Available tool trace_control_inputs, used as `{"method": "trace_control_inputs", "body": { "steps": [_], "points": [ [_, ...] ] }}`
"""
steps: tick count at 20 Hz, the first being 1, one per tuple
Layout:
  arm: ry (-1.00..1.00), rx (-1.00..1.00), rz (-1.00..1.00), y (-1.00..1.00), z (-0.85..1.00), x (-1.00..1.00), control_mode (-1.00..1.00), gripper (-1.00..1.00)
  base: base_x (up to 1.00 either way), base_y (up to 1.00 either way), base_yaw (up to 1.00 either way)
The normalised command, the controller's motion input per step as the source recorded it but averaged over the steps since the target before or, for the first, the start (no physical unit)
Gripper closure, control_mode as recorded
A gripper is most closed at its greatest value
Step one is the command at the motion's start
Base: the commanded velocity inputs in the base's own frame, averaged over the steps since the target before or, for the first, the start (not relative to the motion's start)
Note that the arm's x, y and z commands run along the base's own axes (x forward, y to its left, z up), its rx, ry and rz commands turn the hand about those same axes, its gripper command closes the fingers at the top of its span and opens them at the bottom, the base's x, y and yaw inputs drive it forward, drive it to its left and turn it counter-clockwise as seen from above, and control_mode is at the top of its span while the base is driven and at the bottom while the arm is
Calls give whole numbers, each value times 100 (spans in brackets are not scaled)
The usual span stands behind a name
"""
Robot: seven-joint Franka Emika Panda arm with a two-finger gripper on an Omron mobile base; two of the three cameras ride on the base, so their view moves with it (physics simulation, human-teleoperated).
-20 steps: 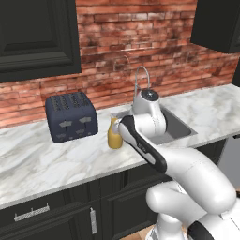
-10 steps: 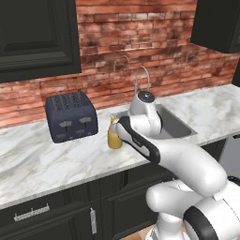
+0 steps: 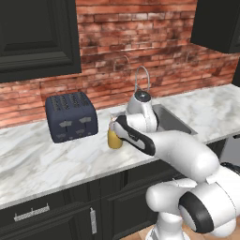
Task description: Place the pitcher and cup on the dining counter for serving.
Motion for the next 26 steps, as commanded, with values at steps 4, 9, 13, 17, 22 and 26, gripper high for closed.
{"method": "trace_control_inputs", "body": {
  "steps": [4, 9, 13, 17, 22, 26],
  "points": [
    [0, 0, -3, 7, -11, 24, -100, -100, 0, 0, 0],
    [0, 0, -3, 15, -10, 22, -100, -100, 0, 0, 0],
    [0, 0, -3, 19, -12, 26, -100, -100, 0, 0, 0],
    [0, 0, -3, 7, -15, 26, -100, -100, 0, 0, 0],
    [0, 0, 0, 0, -17, 25, -100, -100, 0, 0, 0],
    [0, 0, 0, 0, -11, 23, -100, -100, 0, 0, 0]
  ]
}}
